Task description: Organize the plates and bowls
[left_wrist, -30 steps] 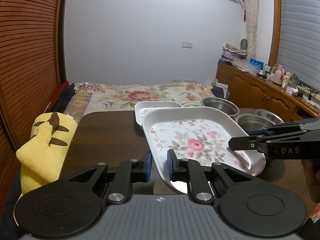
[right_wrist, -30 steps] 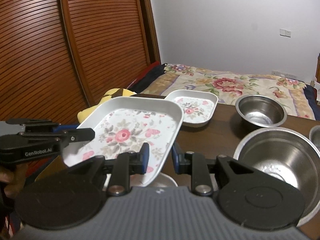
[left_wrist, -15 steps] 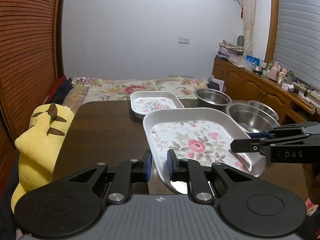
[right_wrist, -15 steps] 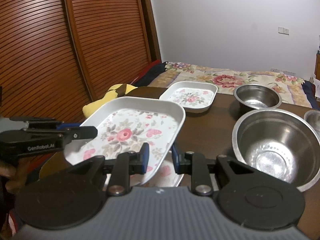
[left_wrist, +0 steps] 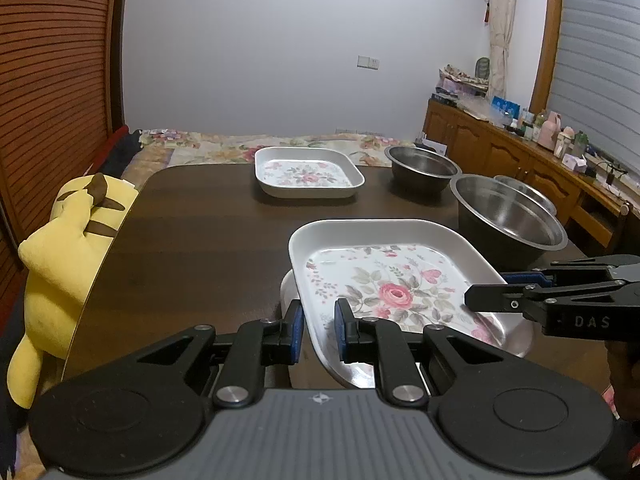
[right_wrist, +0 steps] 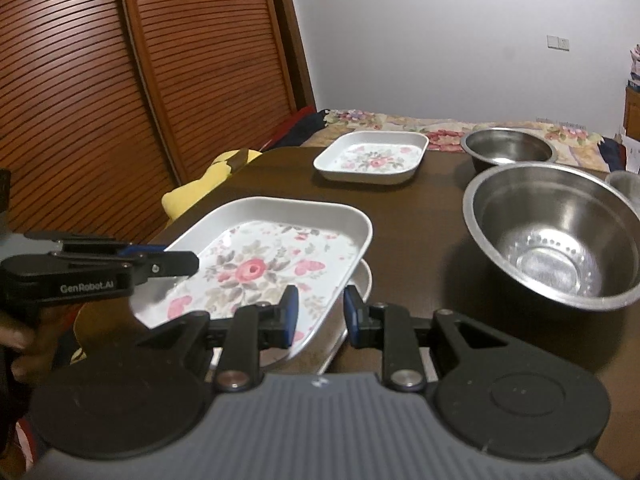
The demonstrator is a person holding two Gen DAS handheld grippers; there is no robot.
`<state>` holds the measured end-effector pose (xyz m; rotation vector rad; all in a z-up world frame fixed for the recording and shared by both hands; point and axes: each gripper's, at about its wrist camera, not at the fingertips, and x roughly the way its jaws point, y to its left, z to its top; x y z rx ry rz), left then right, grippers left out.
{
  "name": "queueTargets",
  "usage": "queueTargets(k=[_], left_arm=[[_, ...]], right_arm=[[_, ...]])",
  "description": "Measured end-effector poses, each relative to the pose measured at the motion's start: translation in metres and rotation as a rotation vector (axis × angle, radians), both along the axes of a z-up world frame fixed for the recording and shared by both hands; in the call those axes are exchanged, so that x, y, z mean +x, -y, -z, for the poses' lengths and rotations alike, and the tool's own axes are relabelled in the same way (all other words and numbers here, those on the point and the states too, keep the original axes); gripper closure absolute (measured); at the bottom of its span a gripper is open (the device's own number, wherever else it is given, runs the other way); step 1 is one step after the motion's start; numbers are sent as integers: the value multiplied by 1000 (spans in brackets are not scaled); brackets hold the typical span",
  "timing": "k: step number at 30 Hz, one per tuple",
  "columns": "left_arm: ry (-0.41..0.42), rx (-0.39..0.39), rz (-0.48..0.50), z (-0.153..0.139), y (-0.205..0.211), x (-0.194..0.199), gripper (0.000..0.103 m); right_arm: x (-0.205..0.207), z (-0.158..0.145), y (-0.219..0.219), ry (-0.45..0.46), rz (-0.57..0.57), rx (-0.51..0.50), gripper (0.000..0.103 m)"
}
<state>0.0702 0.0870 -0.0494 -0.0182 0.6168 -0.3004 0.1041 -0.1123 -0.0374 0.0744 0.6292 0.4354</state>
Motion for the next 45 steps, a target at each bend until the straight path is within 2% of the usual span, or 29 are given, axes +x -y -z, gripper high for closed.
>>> queueTargets(k=[12, 32, 45], left_arm=[[-14, 31, -13, 12, 2, -1, 85], [-25, 46, -13, 22, 8, 2, 85], [13, 40, -47, 11, 2, -1, 85]], right_arm=[[-14, 13, -5, 6, -4, -29, 76], [-14, 22, -1, 15, 17, 22, 76], [-18, 17, -2, 39, 11, 22, 75]])
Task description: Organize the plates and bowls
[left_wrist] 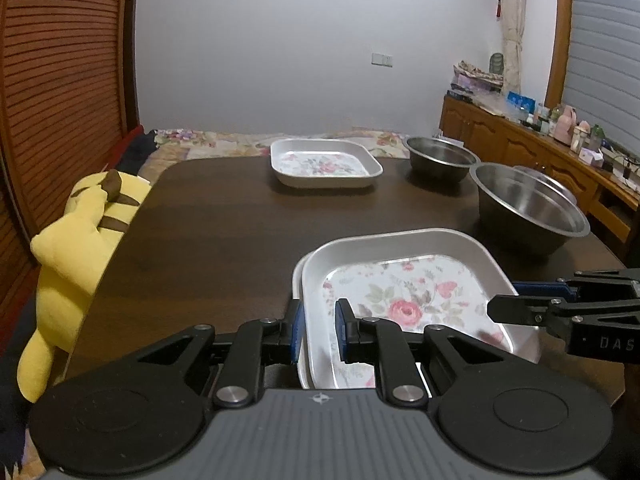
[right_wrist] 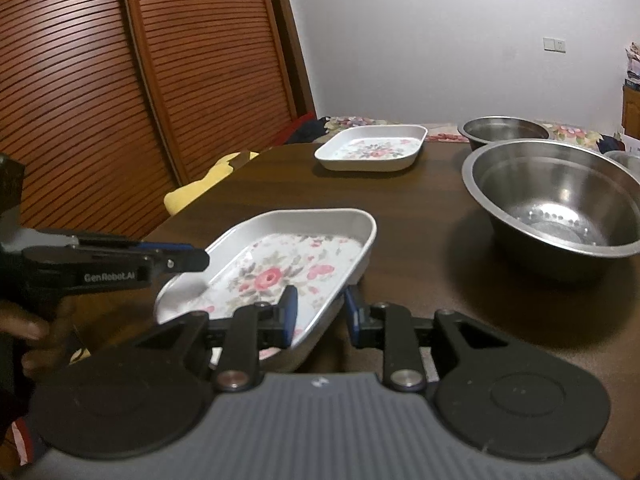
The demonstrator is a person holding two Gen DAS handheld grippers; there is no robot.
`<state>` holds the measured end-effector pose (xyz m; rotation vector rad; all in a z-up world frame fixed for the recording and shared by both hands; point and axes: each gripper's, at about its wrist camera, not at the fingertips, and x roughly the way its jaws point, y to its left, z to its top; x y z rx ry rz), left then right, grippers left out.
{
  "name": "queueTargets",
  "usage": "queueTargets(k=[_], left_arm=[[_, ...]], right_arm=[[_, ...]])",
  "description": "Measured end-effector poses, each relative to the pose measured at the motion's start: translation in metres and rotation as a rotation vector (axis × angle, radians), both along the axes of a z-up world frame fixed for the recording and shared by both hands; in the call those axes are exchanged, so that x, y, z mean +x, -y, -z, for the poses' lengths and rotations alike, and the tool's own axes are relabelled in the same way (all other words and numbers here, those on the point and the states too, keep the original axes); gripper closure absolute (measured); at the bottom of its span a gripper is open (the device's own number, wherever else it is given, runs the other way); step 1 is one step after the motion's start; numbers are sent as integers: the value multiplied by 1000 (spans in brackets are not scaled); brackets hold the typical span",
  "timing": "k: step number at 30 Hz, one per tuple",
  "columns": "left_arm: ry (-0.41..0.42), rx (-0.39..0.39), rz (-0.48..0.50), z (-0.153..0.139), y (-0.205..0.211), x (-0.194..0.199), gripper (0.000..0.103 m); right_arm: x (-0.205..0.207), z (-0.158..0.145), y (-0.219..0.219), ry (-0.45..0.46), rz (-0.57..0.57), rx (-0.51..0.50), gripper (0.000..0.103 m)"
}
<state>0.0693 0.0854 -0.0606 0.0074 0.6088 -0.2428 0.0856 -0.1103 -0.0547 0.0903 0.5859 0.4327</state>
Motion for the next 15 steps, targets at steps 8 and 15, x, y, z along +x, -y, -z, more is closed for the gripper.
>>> queueTargets(k=[8, 15], left_arm=[[13, 1, -5, -5, -1, 2, 77], [26, 11, 8, -10, 2, 7, 76]], right_arm=[[0, -5, 3, 20, 3, 8, 75], [1, -7, 5, 22, 8, 8, 75]])
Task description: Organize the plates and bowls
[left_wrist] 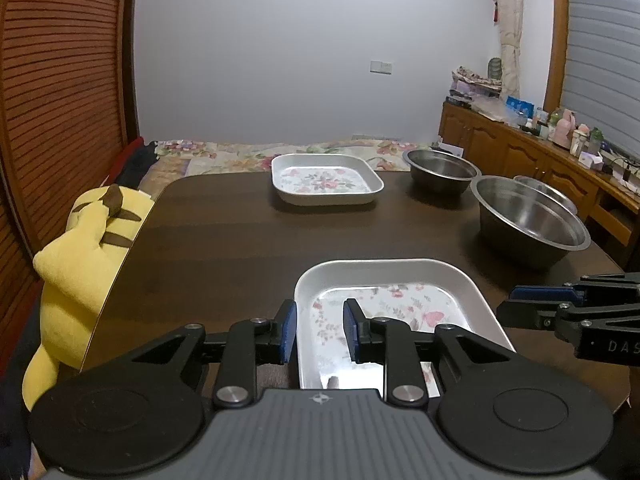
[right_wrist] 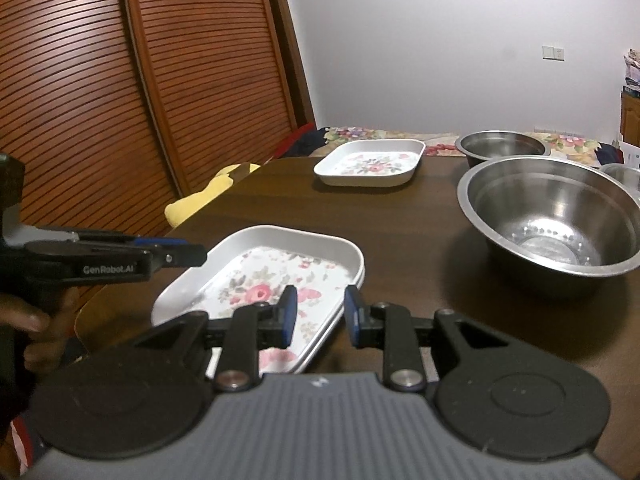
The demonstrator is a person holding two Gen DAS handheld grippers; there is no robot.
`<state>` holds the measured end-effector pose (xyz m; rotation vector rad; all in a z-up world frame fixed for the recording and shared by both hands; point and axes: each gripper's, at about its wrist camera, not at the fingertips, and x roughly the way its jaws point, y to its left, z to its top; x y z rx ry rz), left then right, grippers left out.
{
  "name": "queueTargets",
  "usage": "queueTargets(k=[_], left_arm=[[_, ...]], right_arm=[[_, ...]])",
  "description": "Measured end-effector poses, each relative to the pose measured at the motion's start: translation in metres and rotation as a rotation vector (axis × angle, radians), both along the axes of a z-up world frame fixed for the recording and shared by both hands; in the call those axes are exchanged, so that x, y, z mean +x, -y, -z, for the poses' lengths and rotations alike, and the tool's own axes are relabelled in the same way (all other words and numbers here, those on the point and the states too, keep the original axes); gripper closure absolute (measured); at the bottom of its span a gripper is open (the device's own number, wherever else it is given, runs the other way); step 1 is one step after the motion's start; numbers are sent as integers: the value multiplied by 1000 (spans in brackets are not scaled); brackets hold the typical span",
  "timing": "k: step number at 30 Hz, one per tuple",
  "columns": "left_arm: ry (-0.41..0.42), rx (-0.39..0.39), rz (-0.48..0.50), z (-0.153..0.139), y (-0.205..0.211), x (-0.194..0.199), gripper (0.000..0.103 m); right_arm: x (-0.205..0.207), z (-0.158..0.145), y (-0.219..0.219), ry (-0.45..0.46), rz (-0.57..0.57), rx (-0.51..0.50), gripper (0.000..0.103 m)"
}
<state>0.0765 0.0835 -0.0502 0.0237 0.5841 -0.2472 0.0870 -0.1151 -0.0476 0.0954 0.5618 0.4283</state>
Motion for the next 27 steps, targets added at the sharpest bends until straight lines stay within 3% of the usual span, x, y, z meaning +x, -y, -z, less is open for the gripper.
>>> queueTargets(k=[13, 23, 27], left_arm=[[35, 41, 35, -20, 7, 36, 73], [37, 65, 61, -40, 14, 77, 58], [27, 72, 65, -43, 14, 98, 57]], right_arm=[[24, -32, 8, 53, -3, -35, 75], [70, -71, 19, 60, -24, -44, 75], [94, -81, 22, 43, -34, -61, 75]])
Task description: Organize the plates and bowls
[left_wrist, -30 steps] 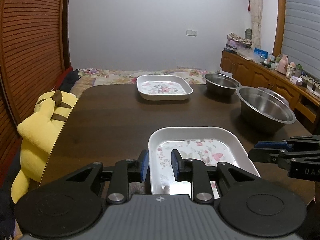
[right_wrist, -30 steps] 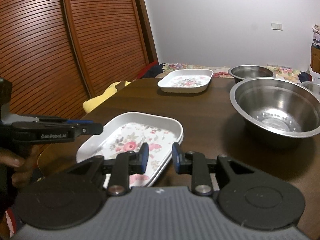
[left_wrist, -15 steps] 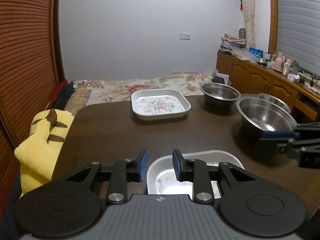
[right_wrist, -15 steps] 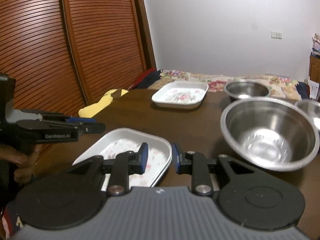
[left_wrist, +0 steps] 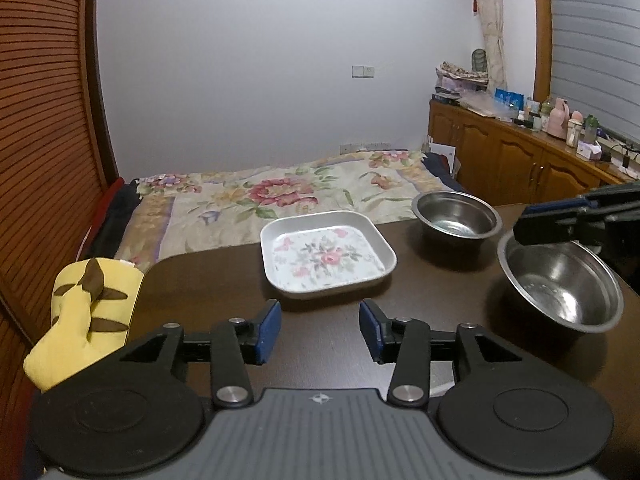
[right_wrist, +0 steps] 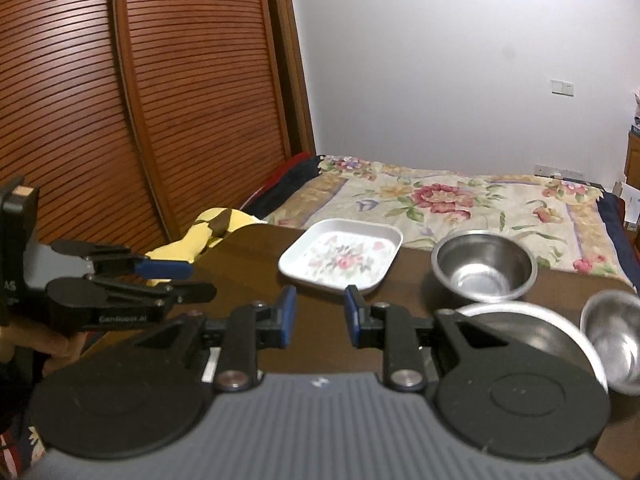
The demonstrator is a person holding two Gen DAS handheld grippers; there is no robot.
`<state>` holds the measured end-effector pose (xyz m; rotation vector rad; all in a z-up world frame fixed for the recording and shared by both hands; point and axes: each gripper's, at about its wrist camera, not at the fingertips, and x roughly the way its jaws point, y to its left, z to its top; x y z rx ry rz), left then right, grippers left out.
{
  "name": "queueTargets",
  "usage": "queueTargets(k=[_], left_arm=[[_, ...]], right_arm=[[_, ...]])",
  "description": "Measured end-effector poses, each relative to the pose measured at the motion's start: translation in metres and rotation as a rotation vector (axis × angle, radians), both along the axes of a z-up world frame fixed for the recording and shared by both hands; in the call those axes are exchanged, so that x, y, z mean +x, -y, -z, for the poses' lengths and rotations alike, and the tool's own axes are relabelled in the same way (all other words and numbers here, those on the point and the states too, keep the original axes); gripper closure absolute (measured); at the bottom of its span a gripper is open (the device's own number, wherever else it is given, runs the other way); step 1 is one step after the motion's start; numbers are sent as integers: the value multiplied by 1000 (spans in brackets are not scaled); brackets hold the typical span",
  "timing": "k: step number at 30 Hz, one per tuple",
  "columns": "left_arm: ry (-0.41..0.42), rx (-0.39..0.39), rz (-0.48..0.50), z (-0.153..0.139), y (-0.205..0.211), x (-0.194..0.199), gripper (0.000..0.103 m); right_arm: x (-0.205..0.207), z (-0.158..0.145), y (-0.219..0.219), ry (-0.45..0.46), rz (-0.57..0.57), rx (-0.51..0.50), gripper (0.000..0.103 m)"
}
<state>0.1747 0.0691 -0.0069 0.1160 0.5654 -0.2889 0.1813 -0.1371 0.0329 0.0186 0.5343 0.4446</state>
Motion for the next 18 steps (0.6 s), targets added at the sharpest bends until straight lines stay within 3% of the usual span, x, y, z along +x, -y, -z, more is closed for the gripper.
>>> queueTargets(k=[14, 18], left_arm=[[-72, -27, -8, 8, -13, 83, 57], [-89, -26, -6, 13, -14, 104, 57]], right_arm=[[91, 13, -11, -146, -14, -43, 75], [113, 20, -17, -183, -11, -65, 70]])
